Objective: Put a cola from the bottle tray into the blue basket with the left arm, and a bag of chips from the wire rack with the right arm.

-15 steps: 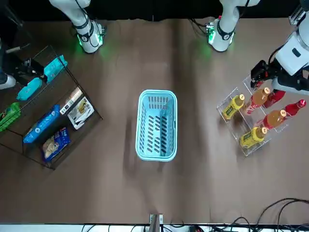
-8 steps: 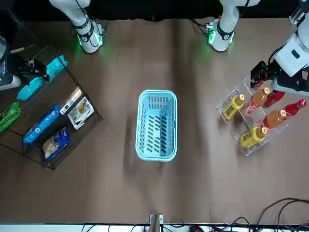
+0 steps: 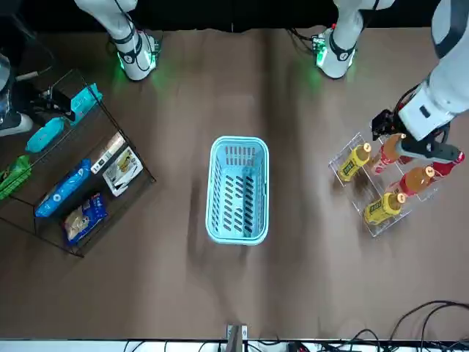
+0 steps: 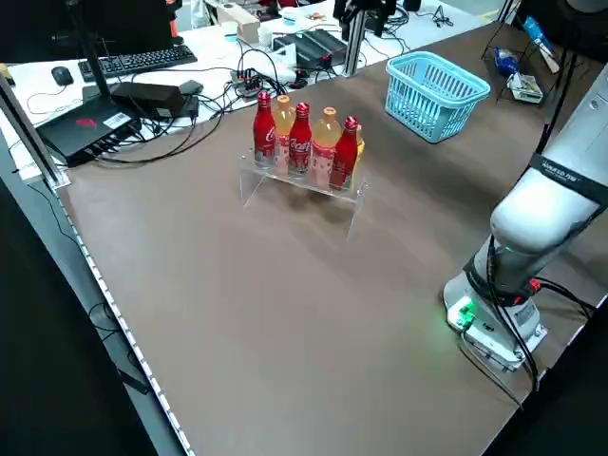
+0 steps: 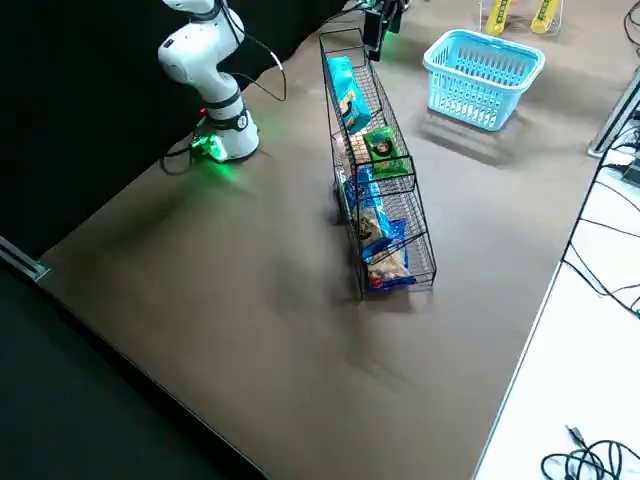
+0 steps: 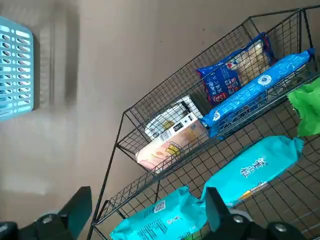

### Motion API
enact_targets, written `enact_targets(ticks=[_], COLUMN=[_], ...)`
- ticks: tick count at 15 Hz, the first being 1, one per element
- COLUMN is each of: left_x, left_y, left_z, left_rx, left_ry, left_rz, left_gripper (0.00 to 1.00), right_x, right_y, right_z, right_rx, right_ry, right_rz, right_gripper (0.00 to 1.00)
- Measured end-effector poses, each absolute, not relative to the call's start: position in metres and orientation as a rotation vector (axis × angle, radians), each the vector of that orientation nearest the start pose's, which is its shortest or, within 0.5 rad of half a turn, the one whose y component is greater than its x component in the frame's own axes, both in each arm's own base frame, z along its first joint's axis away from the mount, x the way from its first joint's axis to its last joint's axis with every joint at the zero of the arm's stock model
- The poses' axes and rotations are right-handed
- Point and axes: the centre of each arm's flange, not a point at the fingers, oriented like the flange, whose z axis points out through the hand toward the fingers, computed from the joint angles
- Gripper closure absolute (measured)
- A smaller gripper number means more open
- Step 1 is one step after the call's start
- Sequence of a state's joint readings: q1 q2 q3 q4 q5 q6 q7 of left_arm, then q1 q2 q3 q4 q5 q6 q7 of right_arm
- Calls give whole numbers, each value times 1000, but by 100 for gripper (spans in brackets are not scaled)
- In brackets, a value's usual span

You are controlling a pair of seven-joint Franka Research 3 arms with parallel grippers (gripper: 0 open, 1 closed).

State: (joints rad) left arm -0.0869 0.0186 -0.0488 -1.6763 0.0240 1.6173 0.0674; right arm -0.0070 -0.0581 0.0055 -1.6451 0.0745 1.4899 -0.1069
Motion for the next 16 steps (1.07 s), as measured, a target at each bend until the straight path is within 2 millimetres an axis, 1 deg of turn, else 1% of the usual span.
enact_targets(ticks=[1, 3, 5, 6, 8, 11, 12, 13, 14, 16], left_x=[554, 552, 545, 534, 521, 502, 497, 492, 489, 482], left_y=[-72, -65, -58, -47, -39, -36, -34, -32, -28, -18], left_z=[558, 538, 525, 522, 523, 521, 520, 519, 518, 514], left_rx=[-3094, -3092, -3091, -3089, -3086, -3079, -3077, -3073, -3069, -3061], left_ry=[317, 311, 313, 335, 378, 428, 446, 475, 514, 586], left_rz=[129, 154, 179, 192, 197, 205, 206, 209, 213, 215], left_gripper=[0, 0, 0, 0, 0, 0, 0, 0, 0, 0], right_x=[526, 526, 526, 523, 517, 511, 510, 509, 509, 513], right_y=[7, 2, -6, -20, -44, -86, -97, -103, -104, -96], right_z=[615, 614, 614, 612, 609, 607, 607, 607, 607, 605], right_rx=[-3061, -3088, -3095, -3101, -3110, -3082, -3071, -3062, -3053, -3039], right_ry=[-144, 16, 159, 249, 350, 569, 624, 671, 723, 809], right_rz=[144, 155, 164, 197, 250, 263, 262, 257, 249, 236], right_gripper=[0, 0, 0, 0, 0, 0, 0, 0, 1, 5])
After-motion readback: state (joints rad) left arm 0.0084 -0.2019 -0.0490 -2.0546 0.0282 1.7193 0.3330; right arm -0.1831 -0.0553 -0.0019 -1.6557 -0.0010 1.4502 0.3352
